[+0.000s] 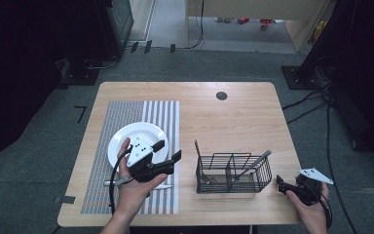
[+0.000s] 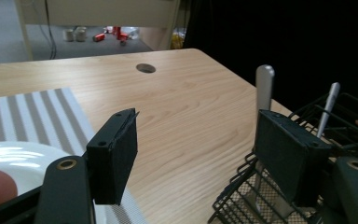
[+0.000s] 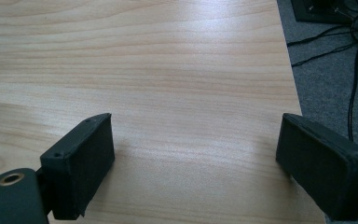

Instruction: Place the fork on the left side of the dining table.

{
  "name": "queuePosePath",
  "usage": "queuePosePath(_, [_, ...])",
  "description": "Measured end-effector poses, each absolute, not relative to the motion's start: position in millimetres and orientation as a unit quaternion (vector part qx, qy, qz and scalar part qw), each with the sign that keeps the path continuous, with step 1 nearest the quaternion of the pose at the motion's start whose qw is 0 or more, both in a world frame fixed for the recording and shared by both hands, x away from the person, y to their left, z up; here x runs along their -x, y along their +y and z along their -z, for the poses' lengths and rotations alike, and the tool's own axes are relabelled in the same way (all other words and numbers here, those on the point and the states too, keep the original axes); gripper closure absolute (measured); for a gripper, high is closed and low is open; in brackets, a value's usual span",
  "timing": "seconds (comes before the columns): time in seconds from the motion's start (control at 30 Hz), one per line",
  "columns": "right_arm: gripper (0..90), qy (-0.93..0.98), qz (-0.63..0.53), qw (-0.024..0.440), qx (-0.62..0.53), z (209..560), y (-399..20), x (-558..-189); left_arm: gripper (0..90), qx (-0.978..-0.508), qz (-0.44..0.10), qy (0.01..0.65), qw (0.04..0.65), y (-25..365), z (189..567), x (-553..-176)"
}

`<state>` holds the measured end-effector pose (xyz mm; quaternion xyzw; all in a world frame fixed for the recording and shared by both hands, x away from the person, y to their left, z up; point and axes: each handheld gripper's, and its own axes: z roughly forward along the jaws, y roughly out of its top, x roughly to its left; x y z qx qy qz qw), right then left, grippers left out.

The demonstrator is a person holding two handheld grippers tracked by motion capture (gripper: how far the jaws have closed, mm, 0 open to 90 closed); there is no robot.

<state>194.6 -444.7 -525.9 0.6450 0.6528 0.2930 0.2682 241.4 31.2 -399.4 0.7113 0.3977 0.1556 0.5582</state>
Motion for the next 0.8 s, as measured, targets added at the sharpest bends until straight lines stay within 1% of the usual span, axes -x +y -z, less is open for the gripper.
queuePosePath(0.03, [11.4,0.653,-0.293,0.269,-0.645,526.0,-444.8,-194.6,31.5,-0.712,-0.154,0.394,0.560,29.0,399.1,-241.5])
queuePosePath(0.1, [11.4,0.653,-0.293,0.268,-0.645,525.9,-444.8,-194.6,35.6,-0.712,-0.146,0.386,0.568,24.1,398.8,-241.4])
queuePosePath(0.3, [11.4,0.653,-0.293,0.268,-0.645,525.9,-444.7,-194.6,39.1,-0.717,-0.127,0.374,0.574,6.5,397.0,-240.4])
queuePosePath(0.57, [11.4,0.653,-0.293,0.268,-0.645,525.9,-444.7,-194.6,53.1,-0.727,-0.118,0.372,0.565,-16.8,400.0,-247.4])
queuePosePath(0.67, [11.4,0.653,-0.293,0.268,-0.645,525.9,-444.8,-194.6,65.3,-0.725,-0.108,0.374,0.568,-20.2,401.3,-251.4])
queuePosePath(0.73, [11.4,0.653,-0.293,0.268,-0.645,525.9,-444.8,-194.6,75.7,-0.725,-0.092,0.371,0.573,-21.3,402.0,-253.0])
queuePosePath(0.8, [11.4,0.653,-0.293,0.268,-0.645,525.9,-444.8,-194.6,82.5,-0.726,-0.098,0.373,0.569,-23.4,401.9,-252.5])
